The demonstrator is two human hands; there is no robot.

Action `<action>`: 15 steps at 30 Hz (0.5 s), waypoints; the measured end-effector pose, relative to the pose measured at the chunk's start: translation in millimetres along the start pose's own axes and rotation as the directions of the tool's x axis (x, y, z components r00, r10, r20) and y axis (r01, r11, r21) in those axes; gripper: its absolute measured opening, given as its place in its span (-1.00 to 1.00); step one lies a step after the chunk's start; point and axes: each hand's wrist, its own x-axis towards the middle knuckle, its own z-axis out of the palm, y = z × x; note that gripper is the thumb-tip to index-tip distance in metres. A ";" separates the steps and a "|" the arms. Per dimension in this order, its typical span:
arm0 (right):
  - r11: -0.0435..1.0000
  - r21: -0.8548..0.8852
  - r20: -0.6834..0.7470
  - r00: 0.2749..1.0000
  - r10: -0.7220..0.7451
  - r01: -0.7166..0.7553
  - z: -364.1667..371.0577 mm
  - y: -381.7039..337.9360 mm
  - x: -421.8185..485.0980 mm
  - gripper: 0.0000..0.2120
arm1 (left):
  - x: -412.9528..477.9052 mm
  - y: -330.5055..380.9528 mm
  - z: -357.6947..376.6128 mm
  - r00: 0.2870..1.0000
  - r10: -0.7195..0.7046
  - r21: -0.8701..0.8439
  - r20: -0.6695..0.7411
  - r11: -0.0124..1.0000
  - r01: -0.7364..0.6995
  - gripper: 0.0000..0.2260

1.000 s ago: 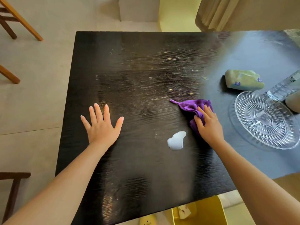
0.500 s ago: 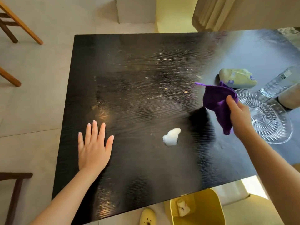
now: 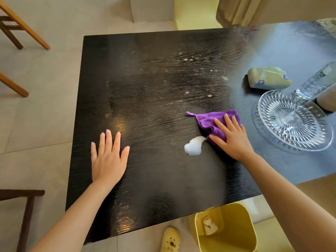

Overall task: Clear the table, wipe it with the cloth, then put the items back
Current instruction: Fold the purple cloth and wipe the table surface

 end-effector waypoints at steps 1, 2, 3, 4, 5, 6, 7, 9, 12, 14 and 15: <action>0.999 0.054 -0.030 1.000 0.008 -0.007 -1.6 -0.3 -1.7 -0.31 | 0.4 -0.5 0.3 1.000 0.002 0.001 -0.006 1.000 -0.002 -0.30; 0.989 0.141 -0.059 0.997 0.048 -0.039 -2.9 -2.5 -4.3 -0.40 | 0.7 -0.8 0.5 1.000 0.001 0.004 -0.016 1.000 -0.001 -0.31; 0.969 0.235 -0.076 0.992 0.103 -0.083 -2.7 -5.4 -6.8 -0.45 | 1.1 -0.8 1.4 1.000 0.000 0.008 -0.024 1.000 0.000 -0.32; 0.940 0.321 -0.081 0.985 0.153 -0.120 -3.5 -9.5 -10.0 -0.45 | 1.2 -0.8 2.0 1.000 -0.001 0.011 -0.027 1.000 0.001 -0.32; 0.913 0.385 -0.087 0.980 0.180 -0.134 -5.4 -16.0 -14.2 -0.42 | 1.1 -0.8 2.6 1.000 0.000 0.012 -0.029 1.000 0.001 -0.33; 0.896 0.425 -0.092 0.979 0.184 -0.128 -6.1 -23.1 -19.1 -0.36 | 0.9 -0.9 3.1 0.999 0.002 0.013 -0.032 1.000 -0.002 -0.33; 0.886 0.450 -0.100 0.980 0.175 -0.112 -5.1 -29.6 -24.4 -0.32 | 0.7 -1.1 3.5 0.999 0.006 0.012 -0.035 1.000 -0.006 -0.33; 0.875 0.475 -0.107 0.981 0.164 -0.095 -0.1 -42.8 -34.6 -0.29 | 0.7 -1.1 4.5 0.999 0.010 0.010 -0.035 1.000 -0.009 -0.33; 0.888 0.447 -0.092 0.982 0.167 -0.109 12.2 -64.2 -42.4 -0.25 | 1.2 -0.4 4.9 0.999 0.010 0.013 -0.035 1.000 -0.009 -0.32; 0.912 0.394 -0.091 0.983 0.162 -0.114 22.6 -78.5 -43.2 -0.17 | 2.1 -1.0 5.2 0.999 0.009 0.018 -0.036 1.000 -0.008 -0.32; 0.920 0.373 -0.086 0.982 0.167 -0.124 26.4 -84.9 -43.1 -0.15 | 2.2 -1.2 5.5 0.999 0.007 0.017 -0.036 1.000 -0.007 -0.32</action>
